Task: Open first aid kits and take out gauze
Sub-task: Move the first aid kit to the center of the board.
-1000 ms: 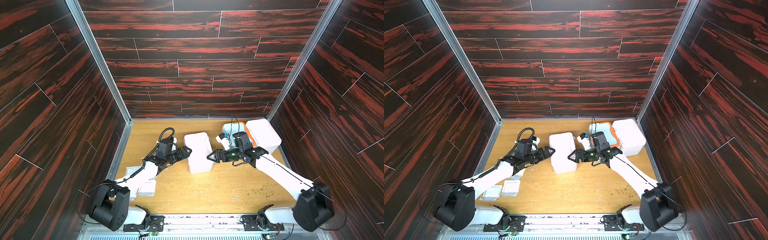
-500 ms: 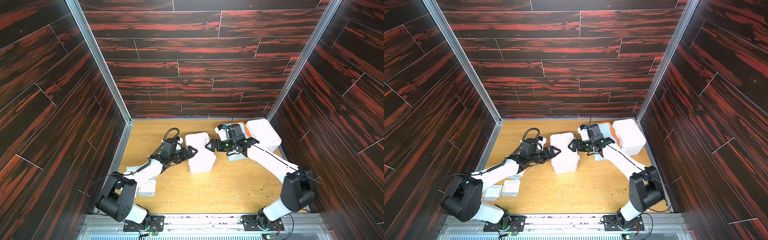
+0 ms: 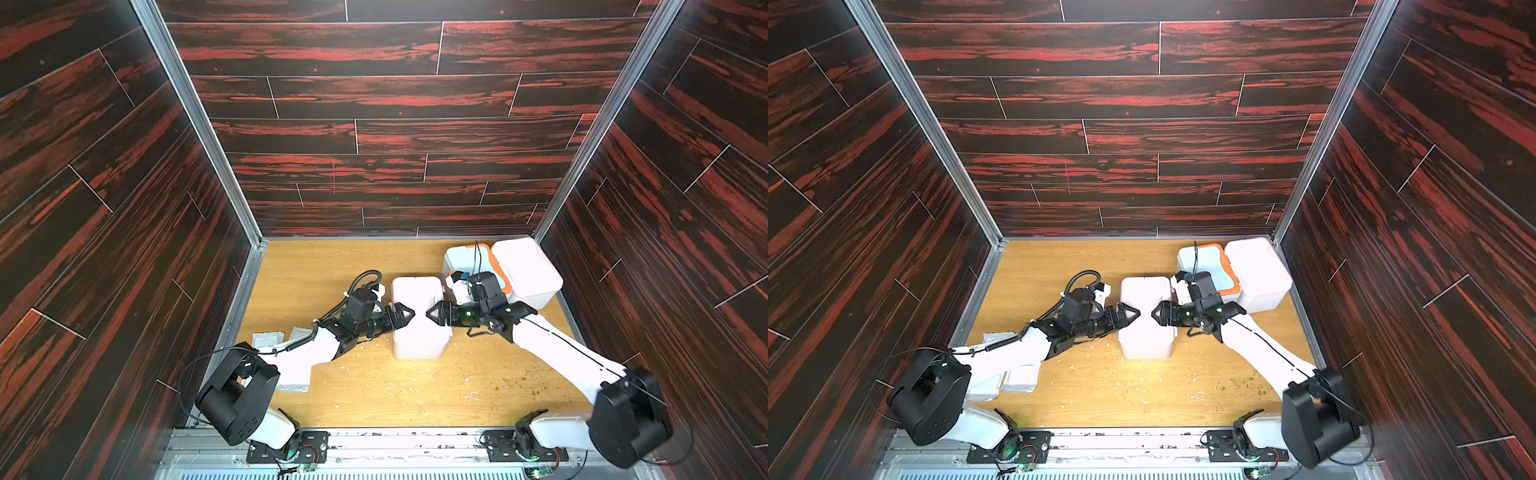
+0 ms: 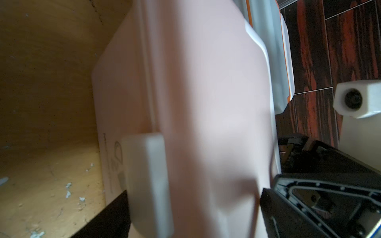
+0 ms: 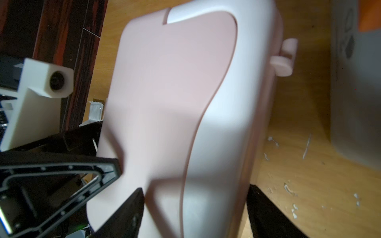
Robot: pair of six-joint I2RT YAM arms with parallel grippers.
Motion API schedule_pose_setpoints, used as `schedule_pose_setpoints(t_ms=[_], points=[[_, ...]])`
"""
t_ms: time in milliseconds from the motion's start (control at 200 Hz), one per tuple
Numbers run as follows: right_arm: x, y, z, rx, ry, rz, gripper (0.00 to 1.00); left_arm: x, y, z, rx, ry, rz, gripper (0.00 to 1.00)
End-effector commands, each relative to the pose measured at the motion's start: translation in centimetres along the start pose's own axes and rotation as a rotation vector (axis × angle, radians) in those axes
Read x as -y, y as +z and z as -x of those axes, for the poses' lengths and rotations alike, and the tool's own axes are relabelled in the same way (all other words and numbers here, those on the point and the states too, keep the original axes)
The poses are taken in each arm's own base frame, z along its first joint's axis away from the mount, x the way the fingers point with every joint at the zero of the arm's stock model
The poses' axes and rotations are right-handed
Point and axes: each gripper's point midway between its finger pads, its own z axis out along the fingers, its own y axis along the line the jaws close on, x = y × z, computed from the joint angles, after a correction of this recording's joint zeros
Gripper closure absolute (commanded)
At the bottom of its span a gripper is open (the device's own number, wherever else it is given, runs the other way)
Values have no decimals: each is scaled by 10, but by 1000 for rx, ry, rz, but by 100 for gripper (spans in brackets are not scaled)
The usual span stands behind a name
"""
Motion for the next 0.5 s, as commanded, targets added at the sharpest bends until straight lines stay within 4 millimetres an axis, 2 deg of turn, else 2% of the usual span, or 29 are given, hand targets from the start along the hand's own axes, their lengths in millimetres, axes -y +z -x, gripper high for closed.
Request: schedule_pose_setpoints(t_ms=[0, 115, 276, 396, 491], points=[[-29, -5, -36, -98, -31, 113, 20, 53, 1, -39, -94, 28, -168, 2], [-12, -10, -43, -90, -31, 28, 16, 52, -4, -51, -76, 10, -164, 2], [-4, -19, -40, -66, -41, -33, 10, 45, -22, -54, -20, -35, -180, 2], [5, -27, -35, -34, -51, -102, 1, 29, -44, -44, 67, -20, -96, 1], [4, -33, -31, -12, -68, -109, 1, 21, -62, -35, 119, -13, -69, 0]])
